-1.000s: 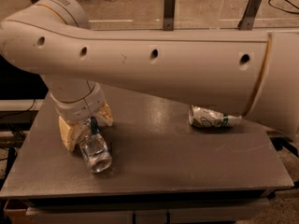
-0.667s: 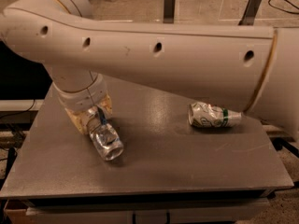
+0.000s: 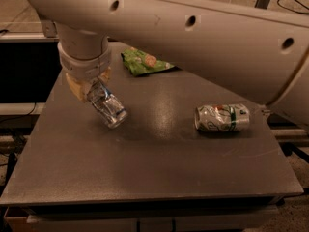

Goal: Place redbull can upright

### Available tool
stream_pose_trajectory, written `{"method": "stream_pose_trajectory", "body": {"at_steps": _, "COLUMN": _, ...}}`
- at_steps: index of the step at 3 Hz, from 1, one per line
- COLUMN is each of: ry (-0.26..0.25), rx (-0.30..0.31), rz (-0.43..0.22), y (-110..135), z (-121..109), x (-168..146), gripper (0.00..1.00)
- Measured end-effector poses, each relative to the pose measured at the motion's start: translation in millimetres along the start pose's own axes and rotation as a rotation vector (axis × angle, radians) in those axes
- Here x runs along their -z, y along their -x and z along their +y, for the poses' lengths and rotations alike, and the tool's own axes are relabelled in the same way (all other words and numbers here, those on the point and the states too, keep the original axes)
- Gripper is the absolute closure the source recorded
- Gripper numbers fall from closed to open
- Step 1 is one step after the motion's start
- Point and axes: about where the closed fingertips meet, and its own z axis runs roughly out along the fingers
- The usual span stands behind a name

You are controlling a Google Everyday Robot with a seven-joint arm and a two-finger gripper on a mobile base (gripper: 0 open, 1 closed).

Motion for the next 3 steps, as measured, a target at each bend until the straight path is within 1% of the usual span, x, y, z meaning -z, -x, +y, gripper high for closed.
{"method": "stream_pose_trajectory", "body": {"at_steps": 1, "ry": 0.076, "rx": 0.063, "rz": -0.173, "y": 32, "z": -12, "x": 9, "gripper": 1.0}}
{"method": "stream_pose_trajectory", "body": {"at_steps": 2, "ry": 0.146, "rx": 0.119, "rz": -0.342, "y": 54, "z": -15, "x": 13, "gripper": 1.0}}
{"method": "stream_pose_trajectory", "body": {"at_steps": 3, "ry": 0.2, "rx": 0.16, "rz": -0.507, "y": 71, "z": -10, "x": 19, "gripper": 1.0}}
